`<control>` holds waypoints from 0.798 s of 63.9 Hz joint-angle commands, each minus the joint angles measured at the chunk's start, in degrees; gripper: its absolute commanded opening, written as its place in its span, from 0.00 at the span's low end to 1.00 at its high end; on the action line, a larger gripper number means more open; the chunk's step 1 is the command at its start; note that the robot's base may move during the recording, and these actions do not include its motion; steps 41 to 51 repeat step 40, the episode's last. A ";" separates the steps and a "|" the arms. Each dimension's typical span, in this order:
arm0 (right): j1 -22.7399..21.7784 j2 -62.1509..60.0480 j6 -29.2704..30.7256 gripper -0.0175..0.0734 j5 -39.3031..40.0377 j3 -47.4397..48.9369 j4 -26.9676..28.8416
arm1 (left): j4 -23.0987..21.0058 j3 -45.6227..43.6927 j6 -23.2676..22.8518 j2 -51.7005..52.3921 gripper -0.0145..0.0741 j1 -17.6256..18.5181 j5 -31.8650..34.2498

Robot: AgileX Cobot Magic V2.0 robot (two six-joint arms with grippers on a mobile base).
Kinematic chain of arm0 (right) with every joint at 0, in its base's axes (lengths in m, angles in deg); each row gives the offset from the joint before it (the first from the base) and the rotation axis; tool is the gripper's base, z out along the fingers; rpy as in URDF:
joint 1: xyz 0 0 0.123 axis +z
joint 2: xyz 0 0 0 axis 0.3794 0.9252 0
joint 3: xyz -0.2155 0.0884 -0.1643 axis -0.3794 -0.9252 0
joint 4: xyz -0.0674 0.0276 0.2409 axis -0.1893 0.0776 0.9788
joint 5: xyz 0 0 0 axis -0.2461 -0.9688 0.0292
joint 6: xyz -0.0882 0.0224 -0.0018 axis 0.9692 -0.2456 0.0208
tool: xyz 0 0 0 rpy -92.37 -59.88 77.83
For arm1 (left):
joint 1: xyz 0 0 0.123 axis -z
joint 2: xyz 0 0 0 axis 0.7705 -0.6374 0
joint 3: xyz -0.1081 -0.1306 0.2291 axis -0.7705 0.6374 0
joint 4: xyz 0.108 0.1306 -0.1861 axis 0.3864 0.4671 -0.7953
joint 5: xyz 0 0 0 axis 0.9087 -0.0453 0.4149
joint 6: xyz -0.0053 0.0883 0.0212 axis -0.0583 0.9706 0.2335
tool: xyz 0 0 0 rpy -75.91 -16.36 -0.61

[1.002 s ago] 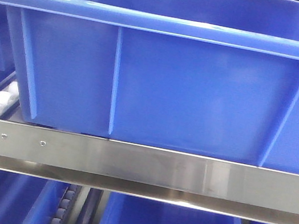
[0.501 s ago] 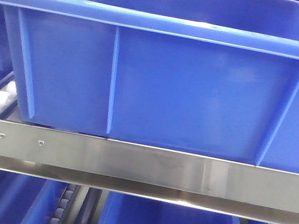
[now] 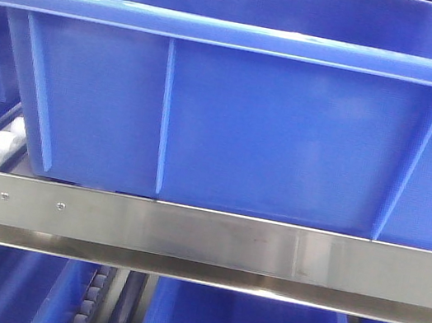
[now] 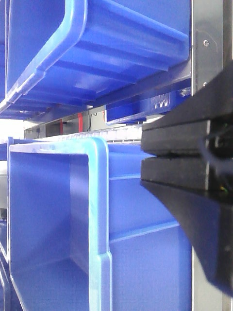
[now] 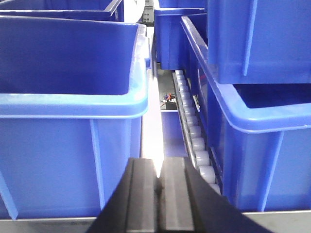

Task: Grab silver tray and place in blue box

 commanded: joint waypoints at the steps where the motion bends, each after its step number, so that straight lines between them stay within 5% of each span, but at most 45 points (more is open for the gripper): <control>1: -0.24 -1.23 0.55 0.25 5.52 -0.09 0.17 | -0.02 -0.18 -0.53 1.02 0.06 -0.10 4.77; 51: -0.24 -1.23 0.55 0.25 5.52 -0.09 0.17 | -0.02 -0.18 -0.53 1.02 0.06 -0.10 4.77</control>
